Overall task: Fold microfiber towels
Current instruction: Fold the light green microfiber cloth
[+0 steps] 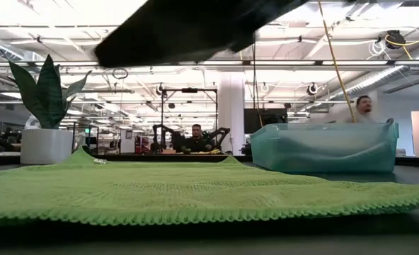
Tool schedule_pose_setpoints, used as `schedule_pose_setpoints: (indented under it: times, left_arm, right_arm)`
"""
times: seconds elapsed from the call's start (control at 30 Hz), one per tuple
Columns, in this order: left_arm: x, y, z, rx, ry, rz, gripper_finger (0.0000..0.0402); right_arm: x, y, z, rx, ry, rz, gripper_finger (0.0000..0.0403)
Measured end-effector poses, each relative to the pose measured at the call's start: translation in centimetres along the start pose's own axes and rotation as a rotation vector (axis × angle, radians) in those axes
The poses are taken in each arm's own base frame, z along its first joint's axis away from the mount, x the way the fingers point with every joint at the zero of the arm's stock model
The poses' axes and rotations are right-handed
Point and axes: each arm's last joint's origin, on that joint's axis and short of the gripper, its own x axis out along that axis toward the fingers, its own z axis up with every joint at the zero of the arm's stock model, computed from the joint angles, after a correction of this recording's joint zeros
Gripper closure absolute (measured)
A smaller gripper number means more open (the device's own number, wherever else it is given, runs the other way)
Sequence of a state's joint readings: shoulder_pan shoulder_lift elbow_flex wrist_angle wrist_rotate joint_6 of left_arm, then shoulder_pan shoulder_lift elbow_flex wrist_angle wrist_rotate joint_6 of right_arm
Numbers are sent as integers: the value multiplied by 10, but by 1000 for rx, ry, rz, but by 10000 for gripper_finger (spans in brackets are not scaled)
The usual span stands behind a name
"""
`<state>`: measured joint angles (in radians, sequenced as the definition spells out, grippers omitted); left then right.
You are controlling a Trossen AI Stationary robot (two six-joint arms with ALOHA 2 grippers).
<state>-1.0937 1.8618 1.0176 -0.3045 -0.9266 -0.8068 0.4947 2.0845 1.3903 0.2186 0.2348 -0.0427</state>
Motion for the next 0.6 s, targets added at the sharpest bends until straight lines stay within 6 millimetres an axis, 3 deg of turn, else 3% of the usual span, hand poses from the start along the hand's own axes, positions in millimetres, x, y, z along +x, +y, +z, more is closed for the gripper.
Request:
schedule_pose_setpoints:
  times: [0.2,0.33,0.6]
  left_arm:
    - [-8,-6,-2,-14,-38,-15,349]
    - [-12,-7,-3,-5,-61,-6,391]
    - [-11,-5,-2,-32,-99,36,383]
  right_arm:
    - [-26,26,-6,-130,190,72,396]
    - [-42,47,-22,-233,377,125,361]
    - [-68,82,-42,-436,557,177,240]
